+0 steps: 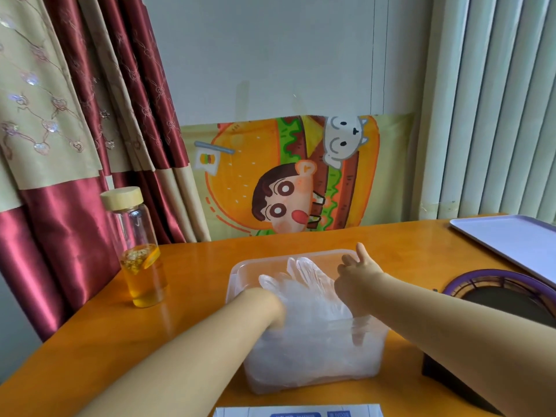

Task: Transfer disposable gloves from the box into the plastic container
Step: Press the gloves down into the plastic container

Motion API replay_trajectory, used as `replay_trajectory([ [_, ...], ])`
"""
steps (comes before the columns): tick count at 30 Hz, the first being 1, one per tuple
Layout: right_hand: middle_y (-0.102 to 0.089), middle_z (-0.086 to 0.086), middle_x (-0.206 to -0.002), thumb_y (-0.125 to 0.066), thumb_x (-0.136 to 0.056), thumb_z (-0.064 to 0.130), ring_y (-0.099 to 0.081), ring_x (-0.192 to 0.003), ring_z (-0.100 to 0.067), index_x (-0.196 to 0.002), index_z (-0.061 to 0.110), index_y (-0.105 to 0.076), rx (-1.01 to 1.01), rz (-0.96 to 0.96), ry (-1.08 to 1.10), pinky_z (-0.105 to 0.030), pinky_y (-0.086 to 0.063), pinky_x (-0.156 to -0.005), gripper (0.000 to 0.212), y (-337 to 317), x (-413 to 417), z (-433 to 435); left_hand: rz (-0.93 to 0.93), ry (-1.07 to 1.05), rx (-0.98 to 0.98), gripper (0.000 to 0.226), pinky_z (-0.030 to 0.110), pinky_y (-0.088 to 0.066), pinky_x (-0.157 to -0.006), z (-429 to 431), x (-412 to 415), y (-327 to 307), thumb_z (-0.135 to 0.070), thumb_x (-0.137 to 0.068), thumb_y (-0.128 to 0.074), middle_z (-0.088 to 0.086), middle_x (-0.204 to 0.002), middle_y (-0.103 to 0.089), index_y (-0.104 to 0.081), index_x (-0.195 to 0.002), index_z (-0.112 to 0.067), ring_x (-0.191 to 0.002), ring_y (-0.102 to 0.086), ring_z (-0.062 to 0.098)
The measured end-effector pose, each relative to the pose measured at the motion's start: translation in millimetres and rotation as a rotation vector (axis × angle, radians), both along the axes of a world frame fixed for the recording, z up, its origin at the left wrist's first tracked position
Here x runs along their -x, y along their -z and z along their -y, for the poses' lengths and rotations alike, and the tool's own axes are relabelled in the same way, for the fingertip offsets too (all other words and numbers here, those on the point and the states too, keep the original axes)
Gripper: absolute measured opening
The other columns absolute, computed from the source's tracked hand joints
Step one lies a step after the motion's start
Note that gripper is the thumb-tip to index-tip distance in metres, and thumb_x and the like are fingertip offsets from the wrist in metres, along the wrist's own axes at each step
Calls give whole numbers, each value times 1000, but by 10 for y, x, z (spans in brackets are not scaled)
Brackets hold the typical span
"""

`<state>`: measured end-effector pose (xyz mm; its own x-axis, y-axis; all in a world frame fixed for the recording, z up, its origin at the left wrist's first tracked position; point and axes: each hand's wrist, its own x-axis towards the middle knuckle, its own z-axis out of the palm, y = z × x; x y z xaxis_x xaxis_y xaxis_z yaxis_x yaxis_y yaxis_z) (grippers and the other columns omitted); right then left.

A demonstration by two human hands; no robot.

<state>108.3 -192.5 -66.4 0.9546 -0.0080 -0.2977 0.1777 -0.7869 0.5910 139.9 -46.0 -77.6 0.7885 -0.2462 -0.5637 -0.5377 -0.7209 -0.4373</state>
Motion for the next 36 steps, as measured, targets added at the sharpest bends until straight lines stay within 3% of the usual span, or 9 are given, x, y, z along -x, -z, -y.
replay_trajectory([
  [7,-11,-11,-159,-52,-92,47,3,-146,-31,-146,20,-32,124,-94,3,-62,9,-110,64,108,-107,-25,-70,-77,-14,43,43,-32,-107,5,-83,119,-22,-101,-41,11,-151,-34,-42,-142,-11,-133,-36,34],
  [11,-38,-8,-145,-65,-76,60,-22,-139,-31,-137,17,-47,-3,-50,-78,-58,-6,-113,77,-154,-76,-47,-41,-82,38,44,42,-31,-108,10,-57,97,-14,-101,-37,14,-152,-31,-37,-144,-6,-135,-33,36],
  [15,-58,-3,-127,-69,-82,44,-55,-113,-21,-134,14,-52,-395,-72,-146,-31,-43,-99,63,-246,-149,-121,-38,-123,88,48,42,-30,-111,11,-61,95,-16,-101,-40,13,-153,-28,-33,-147,-6,-136,-31,35],
  [19,-54,-12,-130,-75,-76,44,-67,-101,-28,-148,16,-28,-522,-358,193,-35,-55,-86,90,64,-202,-107,-42,-120,70,47,44,-27,-111,8,-5,55,-17,-101,-39,14,-154,-26,-33,-147,-8,-138,-27,37],
  [22,-38,-9,-145,-71,-80,45,-65,-104,-30,-149,22,-24,-499,-391,235,-34,-52,-86,87,101,-161,-91,-53,-90,44,44,45,-27,-110,16,39,6,-17,-102,-37,14,-154,-27,-37,-144,-8,-138,-27,38],
  [27,-32,-9,-149,-74,-78,41,-61,-109,-33,-148,28,-25,-572,-369,245,-38,-55,-84,87,88,-120,-79,-44,-81,185,45,44,-43,-99,-107,166,-286,-37,-98,-45,16,-131,-55,-57,-125,-2,-120,-51,36],
  [29,-34,-8,-147,-76,-76,42,-58,-112,-32,-148,28,-27,-591,-334,238,-39,-57,-83,87,69,-89,-78,7,-84,296,56,38,-48,-86,-215,242,-498,-54,-94,-47,13,-105,-64,-63,-108,-2,-106,-58,33],
  [32,-41,-9,-142,-77,-74,45,-62,-108,-30,-146,26,-32,-613,-306,241,-36,-58,-79,87,6,-45,-96,119,-104,426,52,27,-37,-56,-381,295,-671,-54,-94,-47,5,-66,-44,-59,-77,-7,-62,-46,21],
  [36,-55,-9,-126,-74,-75,49,-66,-97,-24,-140,19,-40,-621,-257,198,-31,-58,-80,79,-82,57,-146,203,-207,655,44,27,-34,-54,-629,310,-654,-46,-93,-53,0,-67,-45,-54,-67,-10,-57,-40,17],
])
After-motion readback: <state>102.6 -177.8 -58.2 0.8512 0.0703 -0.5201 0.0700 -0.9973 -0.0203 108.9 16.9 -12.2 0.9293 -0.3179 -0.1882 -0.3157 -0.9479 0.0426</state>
